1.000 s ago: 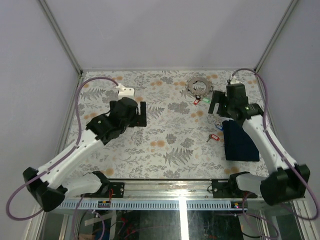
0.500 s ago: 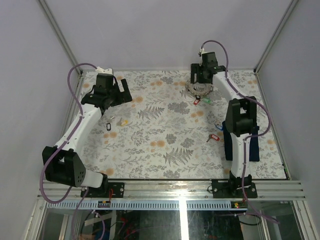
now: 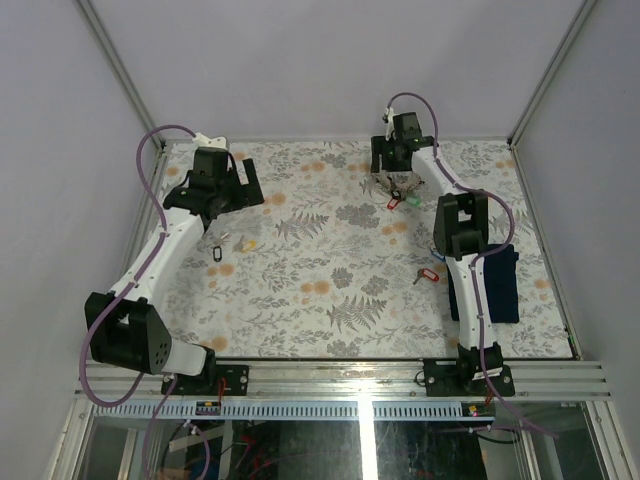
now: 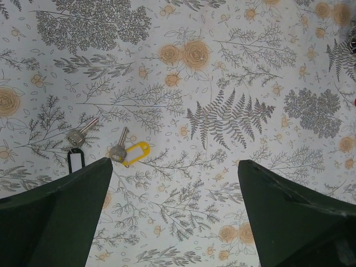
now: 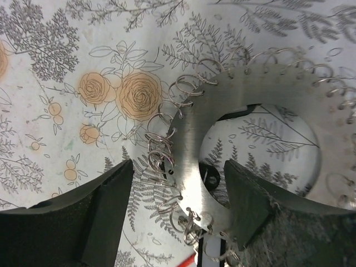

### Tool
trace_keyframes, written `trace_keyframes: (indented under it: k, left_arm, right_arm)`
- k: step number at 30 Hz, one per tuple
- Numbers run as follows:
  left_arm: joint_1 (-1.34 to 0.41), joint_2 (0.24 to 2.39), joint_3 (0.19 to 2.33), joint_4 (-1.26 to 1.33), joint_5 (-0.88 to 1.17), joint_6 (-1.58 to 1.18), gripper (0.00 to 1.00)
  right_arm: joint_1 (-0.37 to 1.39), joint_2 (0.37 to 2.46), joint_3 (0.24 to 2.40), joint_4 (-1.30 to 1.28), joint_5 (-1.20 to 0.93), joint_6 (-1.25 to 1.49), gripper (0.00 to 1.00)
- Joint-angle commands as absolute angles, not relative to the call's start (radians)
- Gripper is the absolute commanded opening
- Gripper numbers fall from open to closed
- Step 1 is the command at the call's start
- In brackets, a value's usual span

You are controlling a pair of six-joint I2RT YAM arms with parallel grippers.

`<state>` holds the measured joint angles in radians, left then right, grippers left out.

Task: Put the keys on the keyring
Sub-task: Move the keyring to the center of the board.

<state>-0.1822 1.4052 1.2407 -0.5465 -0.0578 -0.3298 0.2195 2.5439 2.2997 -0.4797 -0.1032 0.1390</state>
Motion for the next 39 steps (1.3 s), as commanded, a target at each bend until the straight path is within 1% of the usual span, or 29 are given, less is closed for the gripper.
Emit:
trace_keyframes:
  k: [1, 6, 9, 14, 21, 24, 29, 33, 34, 39]
  left_arm:
    - [-0.179, 1.408, 1.261, -0.519, -0.082, -0.302, 0.99]
    - [-0.180, 1.412, 1.260, -0.522, -0.072, -0.295, 1.00]
    - [-0.180, 1.413, 1.261, -0.522, -0.074, -0.293, 1.00]
    - [-0.179, 1.417, 1.259, -0.523, -0.073, -0.291, 1.00]
    - [-0.179, 1.413, 1.254, -0.510, -0.057, -0.309, 1.00]
    - [-0.180, 1.409, 1.250, -0.505, -0.040, -0.325, 1.00]
    - [-0.179, 1.397, 1.253, -0.541, -0.054, -0.352, 1.00]
    - [-0.180, 1.352, 1.227, -0.564, -0.065, -0.373, 0.99]
    - [-0.179, 1.342, 1.219, -0.570, -0.062, -0.380, 0.99]
    - [-0.180, 1.296, 1.164, -0.600, -0.058, -0.384, 0.99]
  right_arm:
    - [0.216, 2.594, 2.353, -0.449, -0.172, 0.155, 0.73]
    - [0.215, 2.613, 2.354, -0.442, -0.190, 0.157, 0.71]
    - [0.215, 2.623, 2.357, -0.446, -0.210, 0.160, 0.65]
    - [0.219, 2.623, 2.340, -0.456, -0.262, 0.143, 0.52]
    - [0.269, 2.574, 2.249, -0.489, -0.316, 0.005, 0.46]
    - [0.296, 2.506, 2.144, -0.493, -0.334, -0.054, 0.43]
    - [0.330, 2.369, 1.939, -0.456, -0.354, -0.099, 0.33]
    - [0.365, 2.279, 1.808, -0.443, -0.367, -0.104, 0.18]
    - [0.375, 2.255, 1.775, -0.439, -0.369, -0.102, 0.16]
    - [0.436, 2.117, 1.566, -0.384, -0.354, -0.075, 0.15]
